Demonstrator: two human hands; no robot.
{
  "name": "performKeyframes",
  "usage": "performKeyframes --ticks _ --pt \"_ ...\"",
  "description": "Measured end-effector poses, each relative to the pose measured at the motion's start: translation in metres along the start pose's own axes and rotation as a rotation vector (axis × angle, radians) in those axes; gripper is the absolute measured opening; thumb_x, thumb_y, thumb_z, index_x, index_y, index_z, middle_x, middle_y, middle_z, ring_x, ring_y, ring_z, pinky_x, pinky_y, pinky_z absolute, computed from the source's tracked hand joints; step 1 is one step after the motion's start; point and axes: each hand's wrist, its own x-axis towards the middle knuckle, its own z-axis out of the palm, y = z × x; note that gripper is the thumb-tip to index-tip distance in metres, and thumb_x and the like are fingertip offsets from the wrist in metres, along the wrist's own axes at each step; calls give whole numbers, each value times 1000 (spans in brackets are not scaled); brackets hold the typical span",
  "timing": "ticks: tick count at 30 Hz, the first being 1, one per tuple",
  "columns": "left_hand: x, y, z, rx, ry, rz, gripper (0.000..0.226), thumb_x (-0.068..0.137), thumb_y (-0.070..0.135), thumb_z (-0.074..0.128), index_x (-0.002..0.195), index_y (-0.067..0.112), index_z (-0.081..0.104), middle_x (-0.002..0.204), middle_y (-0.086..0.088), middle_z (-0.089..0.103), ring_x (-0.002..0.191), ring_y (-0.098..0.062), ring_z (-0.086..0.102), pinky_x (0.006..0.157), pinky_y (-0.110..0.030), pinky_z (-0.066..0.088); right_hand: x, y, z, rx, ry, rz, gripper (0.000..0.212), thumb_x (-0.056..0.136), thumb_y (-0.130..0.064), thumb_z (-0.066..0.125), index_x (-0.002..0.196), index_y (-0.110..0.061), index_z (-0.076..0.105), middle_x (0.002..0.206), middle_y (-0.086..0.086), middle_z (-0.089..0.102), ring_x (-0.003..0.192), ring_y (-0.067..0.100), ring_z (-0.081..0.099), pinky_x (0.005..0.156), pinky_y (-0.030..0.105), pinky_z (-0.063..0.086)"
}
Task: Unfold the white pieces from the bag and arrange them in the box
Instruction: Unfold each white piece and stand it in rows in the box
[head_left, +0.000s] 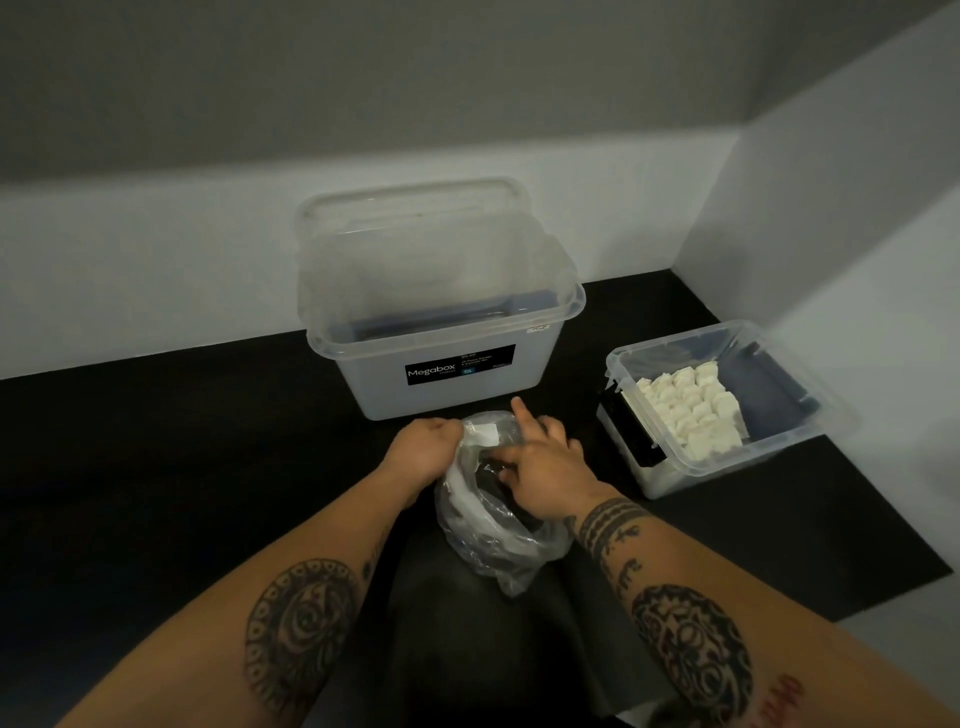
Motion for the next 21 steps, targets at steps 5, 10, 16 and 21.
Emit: performKeyframes --ticks 5,10,16,21 --pt "1 -9 -1 93 103 -4 32 101 30 45 80 14 62 87 -10 66 76 -18 58 68 -32 45 8 -6 12 -62 68 -51 49 97 -39 58 144 -45 46 151 -1 25 127 26 29 108 46 30" --pt "1 -19 -5 -130 19 -59 28 99 28 46 86 15 67 94 -13 72 85 -22 65 74 -33 50 17 -8 19 -43 74 -51 55 90 -58 60 142 -46 48 151 -1 21 132 27 23 110 47 25" --pt "3 -26 -2 -239 -68 -89 29 100 34 51 84 14 66 88 -11 72 82 -26 67 79 -39 53 22 -6 25 70 220 -68 39 95 -57 55 126 -37 68 157 -4 24 133 24 24 109 42 27" --pt "10 -24 -6 -21 124 113 31 103 41 55 81 20 60 85 -2 67 78 -16 63 66 -29 47 19 9 10 173 219 -103 31 98 -43 59 125 -32 70 157 -7 29 133 22 28 110 38 26"
